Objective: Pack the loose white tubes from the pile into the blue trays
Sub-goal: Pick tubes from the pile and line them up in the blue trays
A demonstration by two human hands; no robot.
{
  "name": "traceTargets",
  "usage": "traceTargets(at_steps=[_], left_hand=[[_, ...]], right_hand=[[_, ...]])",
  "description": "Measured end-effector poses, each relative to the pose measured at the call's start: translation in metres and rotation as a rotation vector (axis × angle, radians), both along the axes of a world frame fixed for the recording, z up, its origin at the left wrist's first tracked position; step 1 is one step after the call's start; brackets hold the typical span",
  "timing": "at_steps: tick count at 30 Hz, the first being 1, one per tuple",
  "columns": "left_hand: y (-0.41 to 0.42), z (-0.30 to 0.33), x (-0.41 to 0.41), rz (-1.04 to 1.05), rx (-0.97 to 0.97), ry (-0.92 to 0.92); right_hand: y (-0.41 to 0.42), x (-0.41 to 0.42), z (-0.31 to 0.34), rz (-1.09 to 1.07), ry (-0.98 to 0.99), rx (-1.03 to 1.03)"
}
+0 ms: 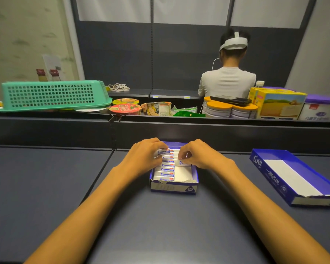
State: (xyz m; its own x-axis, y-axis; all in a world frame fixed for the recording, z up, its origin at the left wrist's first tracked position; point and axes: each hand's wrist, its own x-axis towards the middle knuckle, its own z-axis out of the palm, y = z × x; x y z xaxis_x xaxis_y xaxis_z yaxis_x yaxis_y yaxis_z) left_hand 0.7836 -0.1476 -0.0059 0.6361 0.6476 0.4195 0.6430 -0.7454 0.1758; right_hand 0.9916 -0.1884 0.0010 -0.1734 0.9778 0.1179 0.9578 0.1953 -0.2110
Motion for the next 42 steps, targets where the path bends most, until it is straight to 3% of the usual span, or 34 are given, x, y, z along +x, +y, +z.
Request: traceTargets(at_steps=[7,12,15,31,42], left_hand=[[-0.001,0.001,0.0,-0.004,-0.014,0.005],[-0.003,0.004,0.001,-0.018,-0.042,-0.012],[-0.008,0.007,0.008,-0.042,-0.067,-0.043],[-0.021,0.003,0.056,-0.129,-0.107,0.07],[-0.011,0.001,0.05,-0.087,-0.226,-0.146]], right_hand=[[-0.001,0.002,-0.001,-0.002,0.049,0.016],[-0.014,0.017,0.01,-0.082,0.19,0.171],[-0.022,0.025,0.014,-0.125,0.159,0.227],[-0.029,0.028,0.003,-0.18,0.112,0.143],[-0.031,0.024,0.006,-0.158,0.142,0.091]])
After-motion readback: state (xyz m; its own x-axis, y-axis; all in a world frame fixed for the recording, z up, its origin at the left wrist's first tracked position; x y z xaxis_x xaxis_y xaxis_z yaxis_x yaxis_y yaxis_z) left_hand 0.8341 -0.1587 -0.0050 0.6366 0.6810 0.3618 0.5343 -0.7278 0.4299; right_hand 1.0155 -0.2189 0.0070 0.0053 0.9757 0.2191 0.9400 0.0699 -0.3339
